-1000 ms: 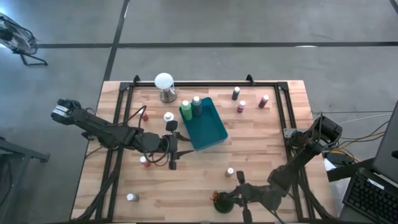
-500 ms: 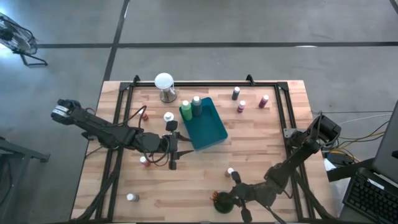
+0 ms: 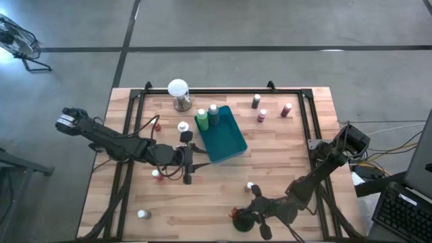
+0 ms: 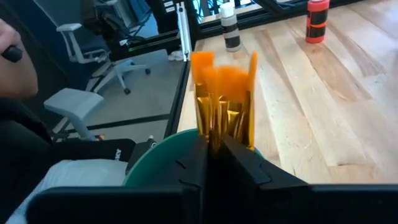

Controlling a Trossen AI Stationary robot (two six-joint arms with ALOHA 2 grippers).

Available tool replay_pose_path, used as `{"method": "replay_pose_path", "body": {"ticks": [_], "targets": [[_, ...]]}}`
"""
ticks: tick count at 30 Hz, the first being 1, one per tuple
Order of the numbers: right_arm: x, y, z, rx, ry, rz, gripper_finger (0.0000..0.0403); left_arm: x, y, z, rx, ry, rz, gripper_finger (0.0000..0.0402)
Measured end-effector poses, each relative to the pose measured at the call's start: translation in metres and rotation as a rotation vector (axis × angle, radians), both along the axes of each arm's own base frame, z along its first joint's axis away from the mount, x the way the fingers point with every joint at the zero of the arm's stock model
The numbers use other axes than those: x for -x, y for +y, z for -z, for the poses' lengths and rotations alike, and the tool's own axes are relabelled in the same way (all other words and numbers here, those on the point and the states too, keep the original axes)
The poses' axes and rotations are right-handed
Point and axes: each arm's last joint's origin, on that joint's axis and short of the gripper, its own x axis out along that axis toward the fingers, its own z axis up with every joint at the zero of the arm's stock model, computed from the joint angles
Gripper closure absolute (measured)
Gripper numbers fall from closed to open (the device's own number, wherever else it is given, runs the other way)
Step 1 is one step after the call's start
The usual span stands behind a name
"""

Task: Pick & Place Paint Supplies
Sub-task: Put the gold paint brush into the green cup, then put the white paint bottle into the blue bin

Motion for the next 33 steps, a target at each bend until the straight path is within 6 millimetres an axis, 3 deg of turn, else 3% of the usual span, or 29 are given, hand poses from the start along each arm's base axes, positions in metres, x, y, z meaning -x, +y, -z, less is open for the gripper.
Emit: {"method": "replay_pose_path", "body": {"ticks": [9,17,23,33], "targets": [[0.001,0.000,-0.003,-0.007,-0.005,-0.001,0.0295,0.000,0.000,0.000,0.001,-0.002,-0.001,0.0223],[0.017,-0.008,-0.055,-0.072,-0.103,-0.104,0.0261,0.000,0.000,0.000,-0.017,0.000,0.004,0.0223],[0.039,-0.028,-0.089,-0.020,-0.090,-0.115,0.0272,0.001,0.000,0.002,0.003,0.017,-0.003,0.0223],[0.055,-0.062,-0.102,0.160,-0.026,0.042,0.0309,0.013,0.002,0.001,0.061,0.147,-0.098,0.0223]]}}
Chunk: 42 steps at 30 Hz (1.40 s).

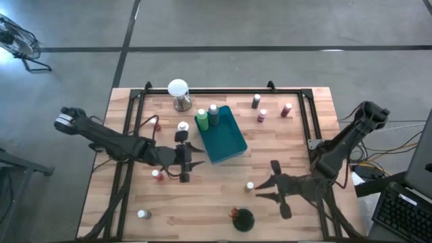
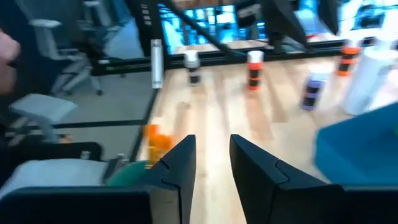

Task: Pick & Place Paint Supplies
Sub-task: Put the white paint bottle into the blue bin

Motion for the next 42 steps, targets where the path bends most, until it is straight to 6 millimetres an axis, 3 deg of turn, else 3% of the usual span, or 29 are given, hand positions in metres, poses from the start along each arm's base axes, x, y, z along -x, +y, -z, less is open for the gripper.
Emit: {"method": "replay_pose_path", "body": {"ticks": [8,16,21,30,38,42], "targets": [[0.002,-0.020,0.000,0.075,0.050,0.112,0.0306,0.027,-0.005,-0.009,-0.184,-0.021,-0.358,0.0234],[-0.002,-0.035,0.003,0.120,0.089,0.184,0.0269,0.046,0.007,-0.012,-0.084,-0.072,-0.471,0.0235],[-0.003,-0.040,0.007,0.159,0.124,0.199,0.0248,0.056,0.013,0.010,-0.163,-0.089,-0.588,0.0235],[-0.005,-0.044,0.007,0.192,0.120,0.227,0.0220,0.064,0.035,0.057,-0.105,-0.102,-0.685,0.0234],[-0.005,-0.045,0.007,0.206,0.122,0.225,0.0212,0.074,0.039,0.072,-0.035,-0.098,-0.659,0.0230],[-0.007,-0.046,0.007,0.226,0.125,0.225,0.0223,0.081,0.042,0.086,-0.004,-0.055,-0.609,0.0203]]}}
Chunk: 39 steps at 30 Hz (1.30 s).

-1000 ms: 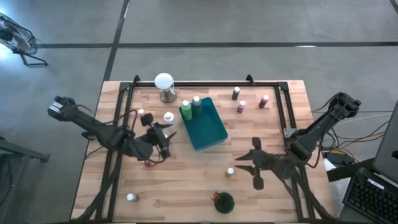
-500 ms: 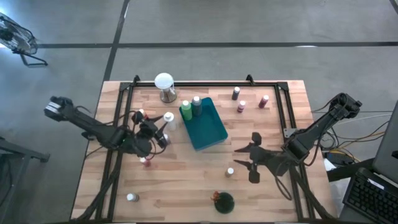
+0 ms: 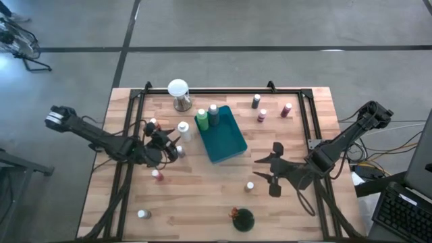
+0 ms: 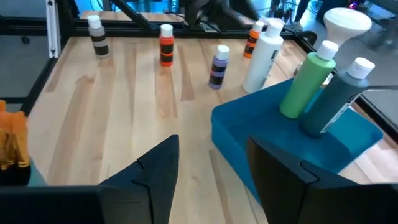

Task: Pick & Place Paint Supplies
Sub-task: Put the white paint bottle into the blue bin

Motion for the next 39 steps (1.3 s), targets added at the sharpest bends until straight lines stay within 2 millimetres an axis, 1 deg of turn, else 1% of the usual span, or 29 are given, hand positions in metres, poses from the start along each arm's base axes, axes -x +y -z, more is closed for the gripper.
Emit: {"method": "replay_pose_path", "body": {"ticks": [3,6,9,11,16,19,23,25,29,39], "targets": [[-0.002,-0.004,0.000,0.007,0.002,0.015,0.0231,0.005,0.003,0.012,0.044,0.046,0.058,0.0173],[-0.006,-0.010,0.000,0.008,0.002,0.042,0.0235,0.010,0.007,0.020,0.023,0.095,0.086,0.0143],[-0.009,-0.016,0.001,0.009,0.009,0.073,0.0235,0.014,0.011,0.020,-0.012,0.118,0.101,0.0122],[-0.011,-0.019,0.001,0.008,0.008,0.088,0.0231,0.015,0.013,0.018,-0.021,0.118,0.111,0.0115],[-0.014,-0.027,0.001,0.002,0.007,0.122,0.0219,0.017,0.023,0.014,-0.014,0.132,0.137,0.0115],[-0.016,-0.030,0.001,0.002,0.007,0.135,0.0213,0.016,0.030,0.016,0.005,0.133,0.175,0.0116],[-0.017,-0.031,0.001,-0.004,0.008,0.140,0.0208,0.012,0.043,0.020,0.027,0.073,0.270,0.0117],[-0.017,-0.031,0.001,-0.005,0.009,0.139,0.0207,0.013,0.051,0.024,0.032,0.082,0.268,0.0117],[-0.016,-0.031,0.001,-0.007,0.010,0.136,0.0212,0.015,0.065,0.024,0.020,0.091,0.258,0.0117],[-0.018,-0.035,0.001,-0.008,0.007,0.158,0.0232,0.017,0.088,0.022,0.100,0.010,0.456,0.0117]]}}
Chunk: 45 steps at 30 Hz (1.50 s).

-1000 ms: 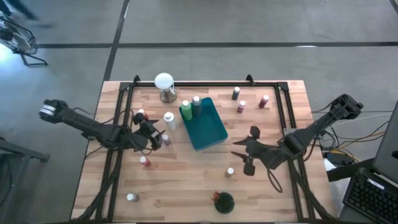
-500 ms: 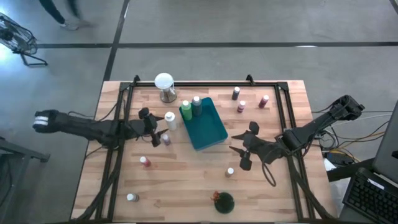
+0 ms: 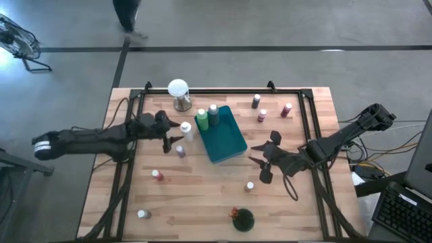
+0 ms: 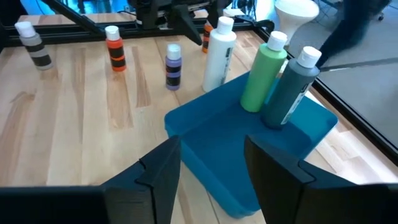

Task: Pick & Place Paint Supplies
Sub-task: Put the white paint bottle into the blue bin

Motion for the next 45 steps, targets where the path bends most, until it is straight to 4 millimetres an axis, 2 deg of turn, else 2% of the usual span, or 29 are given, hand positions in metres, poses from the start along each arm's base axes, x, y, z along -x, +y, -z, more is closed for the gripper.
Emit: {"method": "replay_pose_path", "body": {"ticks": [7,15,28,34,37,43,45], "targets": [[-0.002,-0.005,0.000,-0.005,-0.004,0.025,0.0219,-0.001,0.007,0.005,0.004,0.029,0.013,0.0117],[-0.006,-0.011,-0.001,-0.021,-0.012,0.039,0.0206,-0.015,0.012,0.011,-0.024,0.015,0.053,0.0117],[-0.008,-0.017,-0.001,-0.011,-0.006,0.053,0.0231,-0.034,0.019,0.026,-0.026,-0.009,0.087,0.0117],[-0.008,-0.017,-0.001,-0.008,-0.004,0.051,0.0223,-0.042,0.023,0.027,-0.032,0.015,0.098,0.0118],[-0.008,-0.017,-0.001,-0.008,-0.004,0.051,0.0217,-0.045,0.024,0.027,-0.028,0.038,0.102,0.0132],[-0.008,-0.017,-0.001,-0.007,-0.002,0.050,0.0215,-0.044,0.023,0.022,-0.033,0.076,0.113,0.0206],[-0.008,-0.017,-0.001,0.000,0.002,0.045,0.0221,-0.043,0.023,0.020,-0.035,0.082,0.113,0.0211]]}}
